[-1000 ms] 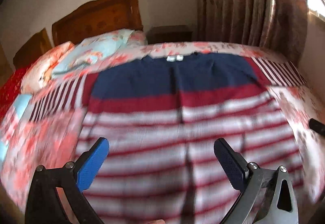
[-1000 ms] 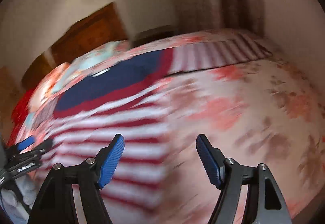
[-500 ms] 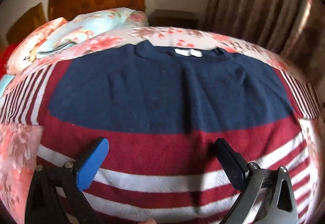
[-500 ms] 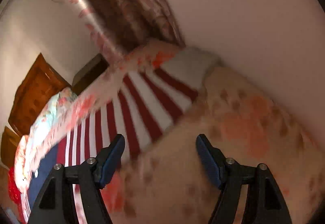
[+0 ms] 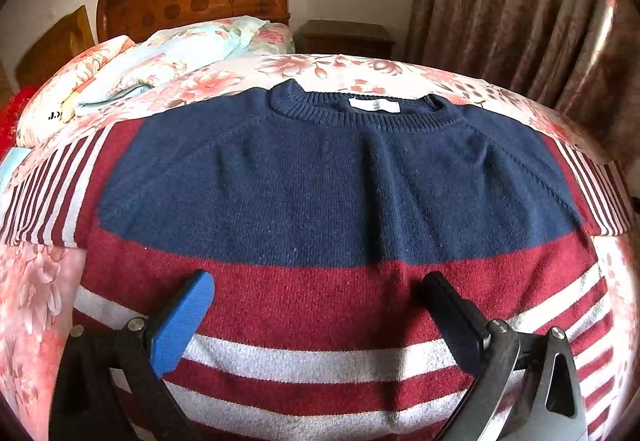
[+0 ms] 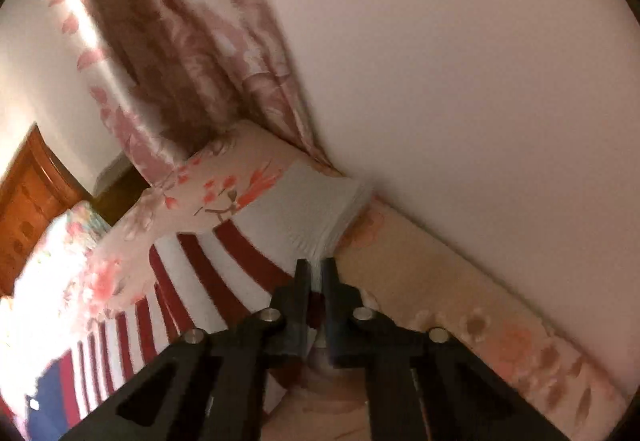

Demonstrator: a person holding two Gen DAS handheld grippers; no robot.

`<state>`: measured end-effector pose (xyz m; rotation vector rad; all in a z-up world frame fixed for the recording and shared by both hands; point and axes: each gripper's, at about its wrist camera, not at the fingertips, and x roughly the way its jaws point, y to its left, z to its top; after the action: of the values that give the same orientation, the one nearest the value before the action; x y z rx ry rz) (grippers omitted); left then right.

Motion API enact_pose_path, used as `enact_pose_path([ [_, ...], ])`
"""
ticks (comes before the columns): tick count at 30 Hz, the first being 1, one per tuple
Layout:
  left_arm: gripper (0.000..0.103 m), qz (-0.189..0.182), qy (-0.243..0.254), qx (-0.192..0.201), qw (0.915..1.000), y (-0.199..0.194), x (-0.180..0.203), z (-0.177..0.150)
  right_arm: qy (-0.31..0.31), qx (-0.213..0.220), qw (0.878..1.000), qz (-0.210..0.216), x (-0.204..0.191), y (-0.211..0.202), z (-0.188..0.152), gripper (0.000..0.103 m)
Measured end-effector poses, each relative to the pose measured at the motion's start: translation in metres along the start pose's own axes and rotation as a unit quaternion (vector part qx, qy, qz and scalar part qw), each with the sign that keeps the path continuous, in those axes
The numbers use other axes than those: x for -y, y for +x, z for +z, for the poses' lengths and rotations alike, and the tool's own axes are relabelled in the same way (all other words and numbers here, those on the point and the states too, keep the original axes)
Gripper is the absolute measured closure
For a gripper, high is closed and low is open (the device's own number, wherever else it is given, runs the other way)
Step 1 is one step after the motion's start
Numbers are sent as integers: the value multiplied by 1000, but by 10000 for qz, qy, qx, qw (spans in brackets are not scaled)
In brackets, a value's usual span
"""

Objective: Fold small clothes
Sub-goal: 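Grasp the white cuff of a striped sleeve with the right tool, then fold the held sleeve across the sweater body with the right tool, release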

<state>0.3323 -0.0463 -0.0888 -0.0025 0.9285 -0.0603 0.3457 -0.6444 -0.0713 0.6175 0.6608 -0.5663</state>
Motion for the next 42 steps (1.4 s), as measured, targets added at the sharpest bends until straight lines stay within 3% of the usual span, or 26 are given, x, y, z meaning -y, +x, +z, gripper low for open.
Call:
enact_pose_path([
  [3, 0, -4, -8, -49, 10000, 2, -1, 3, 235, 376, 9968, 660, 15, -15, -3, 98],
  [7, 0, -21, 9, -63, 10000, 4, -1, 4, -74, 887, 9907, 1029, 8, -45, -15, 98],
  [10, 0, -54, 11, -43, 10000, 4, -2, 4, -157, 938, 9869, 1302, 0, -55, -24, 98],
  [14, 0, -149, -36, -4, 9999, 2, -4, 2, -745, 1082, 9765, 1708, -46, -85, -35, 98],
  [18, 0, -272, -135, 37, 9995, 0, -7, 2, -2213, 1046, 9349, 2569, -143, -129, -75, 97],
  [19, 0, -275, -133, 38, 9995, -1, -7, 2, -2705, 843, 9101, 3023, -177, -139, -95, 95],
  [20, 0, -282, -137, 39, 9995, -1, -7, 2, -2976, 658, 8939, 3288, -195, -144, -107, 94],
  [22, 0, -324, -156, 46, 9993, -2, -8, 2, -3566, -43, 8509, 3857, -234, -154, -145, 90],
  [24, 0, -408, -201, 67, 9989, -3, -11, 2, -3793, -373, 8375, 3916, -249, -151, -166, 89],
  [27, 0, -698, -371, 102, 9968, -7, -17, 2, -3639, -702, 8507, 3727, -239, -138, -179, 87],
  [30, 0, -1315, -553, 79, 9897, -13, -19, 4, -3296, -873, 8776, 3371, -201, -136, -183, 84],
  [32, 0, -1824, -699, 65, 9807, -18, -14, 8, -3220, -925, 8852, 3229, -182, -131, -186, 84],
  [34, 0, -2086, -608, 56, 9761, -20, 0, 18, -3161, -1075, 8883, 3153, -168, -128, -197, 84],
  [38, 0, -2036, -190, 110, 9788, -13, 35, 42, -3258, -1264, 8871, 3016, -164, -120, -219, 84],
  [42, 0, -1700, 419, -164, 9844, 16, 63, 54, -3559, -1170, 8817, 2868, -171, -122, -226, 84],
])
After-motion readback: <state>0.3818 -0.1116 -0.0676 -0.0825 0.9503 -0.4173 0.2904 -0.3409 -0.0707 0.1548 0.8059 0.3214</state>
